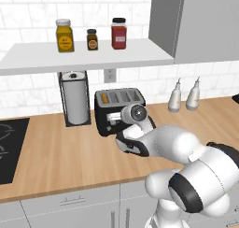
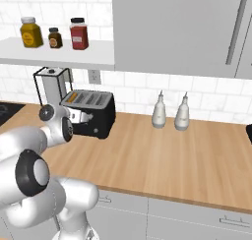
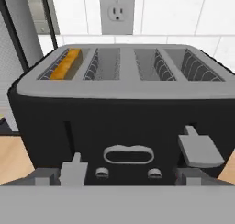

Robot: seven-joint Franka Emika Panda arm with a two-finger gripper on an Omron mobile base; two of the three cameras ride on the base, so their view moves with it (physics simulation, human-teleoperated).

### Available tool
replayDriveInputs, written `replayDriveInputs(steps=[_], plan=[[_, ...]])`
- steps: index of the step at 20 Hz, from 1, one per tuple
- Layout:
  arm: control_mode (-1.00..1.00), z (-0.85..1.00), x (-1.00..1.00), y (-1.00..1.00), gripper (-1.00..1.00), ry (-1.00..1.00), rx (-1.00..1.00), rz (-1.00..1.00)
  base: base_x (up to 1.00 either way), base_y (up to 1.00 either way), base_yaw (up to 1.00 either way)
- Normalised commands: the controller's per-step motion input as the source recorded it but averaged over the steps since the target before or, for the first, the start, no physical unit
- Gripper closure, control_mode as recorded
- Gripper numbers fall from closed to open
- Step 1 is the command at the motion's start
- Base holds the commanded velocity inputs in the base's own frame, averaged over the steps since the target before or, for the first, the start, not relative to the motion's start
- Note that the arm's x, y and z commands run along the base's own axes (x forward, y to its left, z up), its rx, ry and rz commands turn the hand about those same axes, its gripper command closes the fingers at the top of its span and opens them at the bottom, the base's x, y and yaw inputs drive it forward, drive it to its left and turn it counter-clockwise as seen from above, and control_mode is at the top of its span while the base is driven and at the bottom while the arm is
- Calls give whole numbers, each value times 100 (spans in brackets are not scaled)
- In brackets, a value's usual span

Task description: Start the toaster. Once the lever pops up, take the bread to the plate on the dining counter.

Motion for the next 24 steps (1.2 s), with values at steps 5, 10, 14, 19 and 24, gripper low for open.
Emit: replayDriveInputs(steps=[5, 10, 14, 19, 24], plan=[[-100, 71, 0, 0, -100, -11, 0, 0, 0, 0, 0], [-100, 47, 0, 8, -100, -4, 0, 0, 0, 0, 0], [-100, 31, 1, 2, -100, 0, 0, 0, 0, 0, 0], [-100, 24, 1, 3, -100, 0, 0, 0, 0, 0, 0], [-100, 6, 11, 11, -100, 0, 0, 0, 0, 0, 0]])
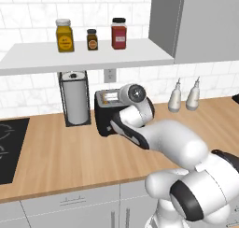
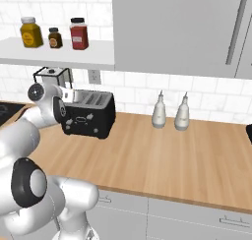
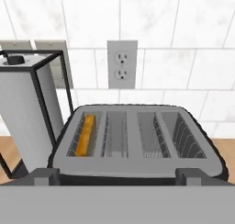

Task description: Start the toaster. Once the lever pops up, take the bread to the plate on the dining counter.

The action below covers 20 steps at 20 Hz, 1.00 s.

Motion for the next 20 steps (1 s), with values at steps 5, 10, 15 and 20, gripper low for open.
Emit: replayDriveInputs(steps=[5, 10, 15, 20], plan=[[-100, 0, 25, 20, -100, 0, 0, 0, 0, 0, 0], [-100, 0, 18, 25, -100, 0, 0, 0, 0, 0, 0], [-100, 0, 19, 14, -100, 0, 0, 0, 0, 0, 0], [-100, -11, 15, 12, -100, 0, 0, 0, 0, 0, 0]])
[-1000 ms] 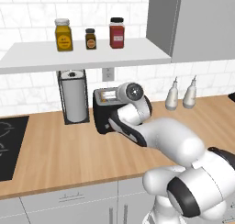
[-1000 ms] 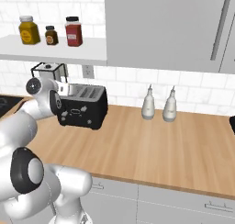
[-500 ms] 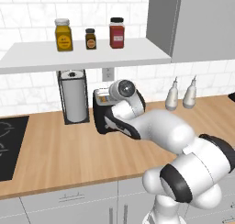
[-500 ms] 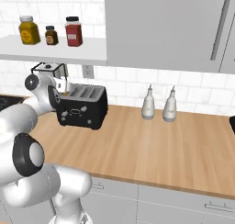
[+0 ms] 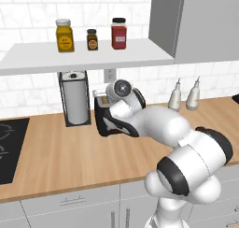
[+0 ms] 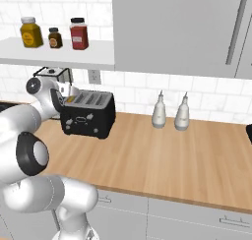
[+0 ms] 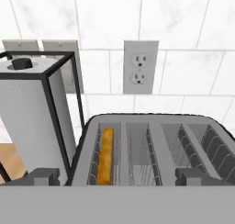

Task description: Start the toaster. Once the lever pops up, take the bread to the plate on the dining counter.

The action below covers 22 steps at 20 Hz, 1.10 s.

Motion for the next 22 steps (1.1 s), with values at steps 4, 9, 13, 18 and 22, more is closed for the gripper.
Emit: replayDriveInputs(steps=[4, 9, 13, 18, 22], plan=[[-100, -31, 1, 6, -100, 0, 0, 0, 0, 0, 0], [-100, -28, 4, 0, -100, 0, 0, 0, 0, 0, 0], [-100, -19, 8, 0, -100, 0, 0, 0, 0, 0, 0], [-100, -10, 10, 0, -100, 0, 0, 0, 0, 0, 0], [-100, -4, 17, 0, -100, 0, 0, 0, 0, 0, 0]])
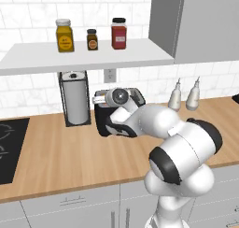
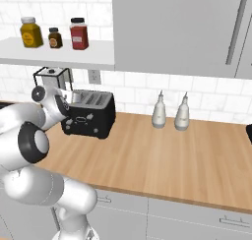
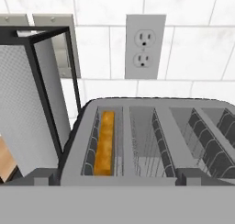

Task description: Start the toaster. Once the lever pops up, take the bread to the plate on the dining counter.

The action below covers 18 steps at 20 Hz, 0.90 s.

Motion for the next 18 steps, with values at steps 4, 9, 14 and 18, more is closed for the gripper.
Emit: replayDriveInputs(steps=[4, 9, 14, 18], plan=[[-100, -5, 14, 1, -100, 0, 0, 0, 0, 0, 0], [-100, -12, 5, 6, -100, 0, 0, 0, 0, 0, 0], [-100, -9, 0, 9, -100, 0, 0, 0, 0, 0, 0], [-100, 0, 0, 7, -100, 0, 0, 0, 0, 0, 0]])
